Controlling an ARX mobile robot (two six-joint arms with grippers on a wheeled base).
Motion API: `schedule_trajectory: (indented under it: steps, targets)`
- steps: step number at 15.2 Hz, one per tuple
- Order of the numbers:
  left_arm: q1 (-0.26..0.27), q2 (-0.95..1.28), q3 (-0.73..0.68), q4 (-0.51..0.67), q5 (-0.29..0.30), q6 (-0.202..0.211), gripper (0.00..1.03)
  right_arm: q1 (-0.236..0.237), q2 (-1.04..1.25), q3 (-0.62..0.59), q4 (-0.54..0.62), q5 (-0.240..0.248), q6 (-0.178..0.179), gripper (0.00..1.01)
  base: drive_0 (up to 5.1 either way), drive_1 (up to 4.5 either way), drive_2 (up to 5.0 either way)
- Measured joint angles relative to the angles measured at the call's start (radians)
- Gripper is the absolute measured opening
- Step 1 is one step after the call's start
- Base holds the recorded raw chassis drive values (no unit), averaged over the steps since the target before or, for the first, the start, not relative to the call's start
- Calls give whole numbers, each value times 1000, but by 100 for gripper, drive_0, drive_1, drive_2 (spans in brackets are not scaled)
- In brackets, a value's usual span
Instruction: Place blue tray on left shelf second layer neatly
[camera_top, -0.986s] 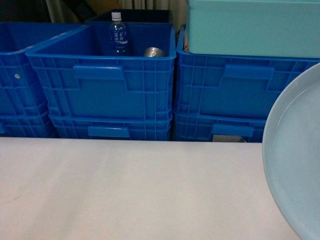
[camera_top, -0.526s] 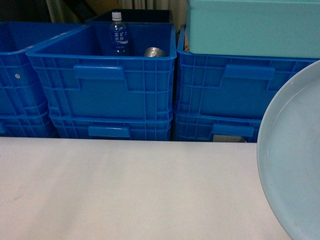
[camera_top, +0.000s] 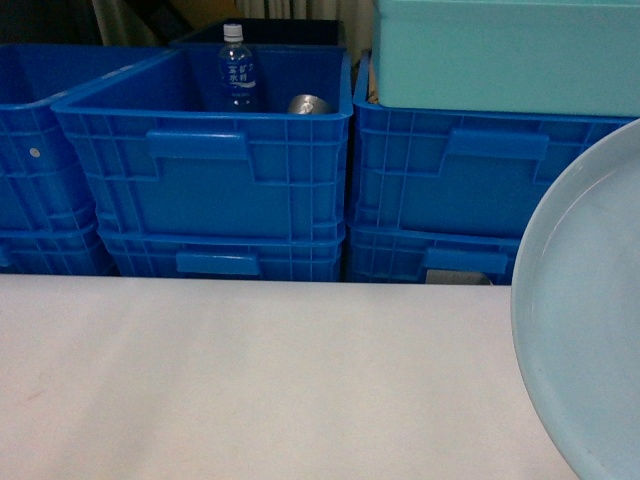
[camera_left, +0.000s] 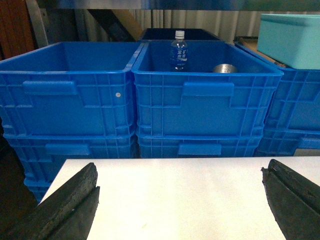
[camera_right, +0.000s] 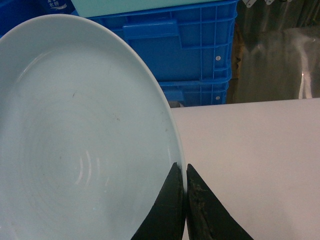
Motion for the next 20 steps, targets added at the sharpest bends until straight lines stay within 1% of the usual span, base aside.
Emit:
schedule_trajectory:
  steps: [3, 13, 20]
  targets:
    - [0, 0, 0, 0, 0, 0, 98, 0, 1, 0, -1, -2, 0, 2, -161, -161, -161]
    - [-1, 0, 0, 0, -2, 0, 98, 0, 1, 0, 0, -2, 0, 2, 322, -509, -293]
    - [-1, 0, 0, -1, -2, 0, 98, 0, 1, 0, 0, -3, 0, 2, 337, -394, -394]
